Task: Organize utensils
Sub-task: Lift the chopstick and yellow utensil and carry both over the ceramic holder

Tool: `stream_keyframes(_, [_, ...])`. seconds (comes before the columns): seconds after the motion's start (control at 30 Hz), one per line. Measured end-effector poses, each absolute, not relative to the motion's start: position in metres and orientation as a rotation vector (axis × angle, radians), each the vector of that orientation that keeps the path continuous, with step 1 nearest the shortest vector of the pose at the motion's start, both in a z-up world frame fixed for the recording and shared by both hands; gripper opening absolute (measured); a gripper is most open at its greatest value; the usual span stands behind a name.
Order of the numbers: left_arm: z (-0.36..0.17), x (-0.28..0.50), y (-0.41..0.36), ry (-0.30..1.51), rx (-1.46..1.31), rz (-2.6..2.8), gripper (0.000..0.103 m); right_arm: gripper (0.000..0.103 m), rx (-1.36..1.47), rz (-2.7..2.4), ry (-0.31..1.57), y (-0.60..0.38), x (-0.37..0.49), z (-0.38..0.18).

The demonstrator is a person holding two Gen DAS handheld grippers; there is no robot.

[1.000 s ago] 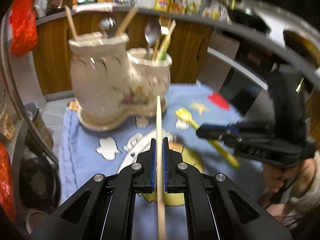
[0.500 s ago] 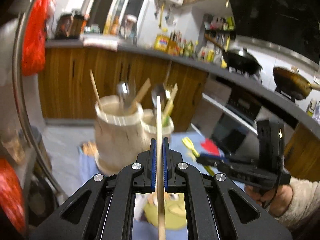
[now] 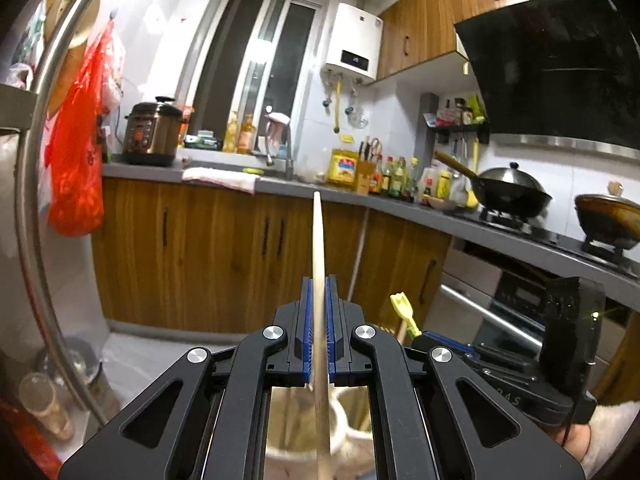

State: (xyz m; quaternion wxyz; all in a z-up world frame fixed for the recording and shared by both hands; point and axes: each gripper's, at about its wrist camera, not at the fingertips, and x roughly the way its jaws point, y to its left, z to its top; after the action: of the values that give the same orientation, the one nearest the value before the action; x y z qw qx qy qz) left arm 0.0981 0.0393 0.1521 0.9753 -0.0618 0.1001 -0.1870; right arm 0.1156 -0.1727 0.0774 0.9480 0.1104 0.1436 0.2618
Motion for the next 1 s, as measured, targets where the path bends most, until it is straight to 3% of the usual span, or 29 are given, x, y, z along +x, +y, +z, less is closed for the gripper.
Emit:
stream_keyframes(0.33, [0.124,0.132,0.051,0.125,-0.215,-0.296,0.006,0.01,0.358,0.538,0.284,-0.174,0.159,0.056])
stream_keyframes(1.0, [0.106,0.111,0.047,0.093,-0.123,-0.294,0.006,0.01,0.267,0.534,0.258,-0.157,0.152,0.036])
